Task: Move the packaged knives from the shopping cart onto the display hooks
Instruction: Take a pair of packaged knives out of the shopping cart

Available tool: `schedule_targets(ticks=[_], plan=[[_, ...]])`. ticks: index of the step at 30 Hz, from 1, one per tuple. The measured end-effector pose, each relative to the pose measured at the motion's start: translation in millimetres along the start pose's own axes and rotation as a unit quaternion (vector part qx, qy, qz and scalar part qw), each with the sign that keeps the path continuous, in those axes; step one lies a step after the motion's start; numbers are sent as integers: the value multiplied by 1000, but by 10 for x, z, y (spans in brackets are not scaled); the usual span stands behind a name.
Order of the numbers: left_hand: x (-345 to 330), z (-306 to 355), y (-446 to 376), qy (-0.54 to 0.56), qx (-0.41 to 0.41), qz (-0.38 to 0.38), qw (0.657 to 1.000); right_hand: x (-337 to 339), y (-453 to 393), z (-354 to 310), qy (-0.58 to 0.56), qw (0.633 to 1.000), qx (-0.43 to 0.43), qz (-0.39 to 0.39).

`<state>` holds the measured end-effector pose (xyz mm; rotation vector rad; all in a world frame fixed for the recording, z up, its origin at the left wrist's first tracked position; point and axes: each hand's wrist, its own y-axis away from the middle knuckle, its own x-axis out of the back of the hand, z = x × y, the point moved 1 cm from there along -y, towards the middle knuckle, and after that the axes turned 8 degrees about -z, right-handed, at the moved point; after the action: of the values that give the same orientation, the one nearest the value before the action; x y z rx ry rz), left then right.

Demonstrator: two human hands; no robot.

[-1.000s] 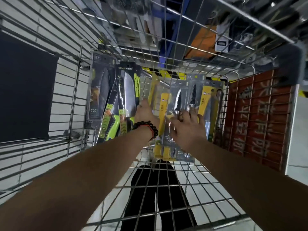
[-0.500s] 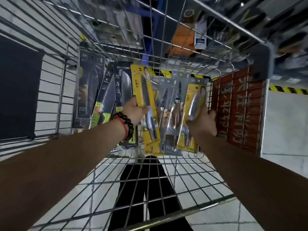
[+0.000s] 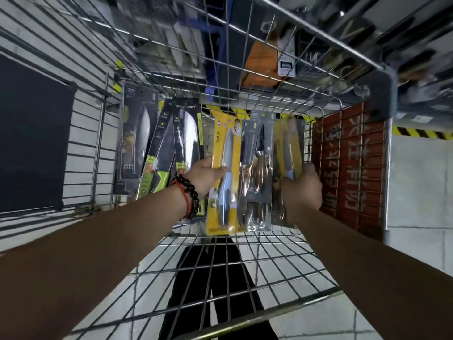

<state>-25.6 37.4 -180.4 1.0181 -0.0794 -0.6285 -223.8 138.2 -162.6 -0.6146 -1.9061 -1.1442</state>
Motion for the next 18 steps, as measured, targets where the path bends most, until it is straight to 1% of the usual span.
schedule_targets(ticks=[3, 5, 7, 9, 11, 12, 13, 14, 15, 16, 18], plan=[[-66, -8, 46, -5, 2, 26, 1000, 183, 46, -123, -86, 996, 19, 1], [-132, -9, 88, 3, 1, 24, 1000, 284, 137, -240, -183, 982, 21, -31], [-208, 24, 122, 39, 11, 22, 999, 348, 282, -379, -274, 957, 20, -89], [-256, 70, 121, 77, 43, 23, 996, 309, 412, -485, -320, 931, 2, -175], [-285, 145, 143, 127, 48, 8, 991, 206, 509, -567, -358, 898, 7, -255], [-300, 191, 158, 145, 37, -10, 989, 143, 544, -604, -365, 886, 16, -285], [-309, 210, 150, 153, 23, -41, 987, 77, 586, -652, -350, 884, 33, -310], [-315, 216, 144, 148, 13, -50, 988, 4, 612, -690, -315, 893, 65, -315], [-303, 189, 110, 151, 4, -37, 988, -71, 620, -726, -275, 904, 99, -312], [-261, 150, 61, 153, 4, -5, 988, -134, 622, -753, -240, 913, 134, -300], [-163, 137, 37, 152, -2, 39, 988, -232, 609, -781, -214, 922, 160, -280]])
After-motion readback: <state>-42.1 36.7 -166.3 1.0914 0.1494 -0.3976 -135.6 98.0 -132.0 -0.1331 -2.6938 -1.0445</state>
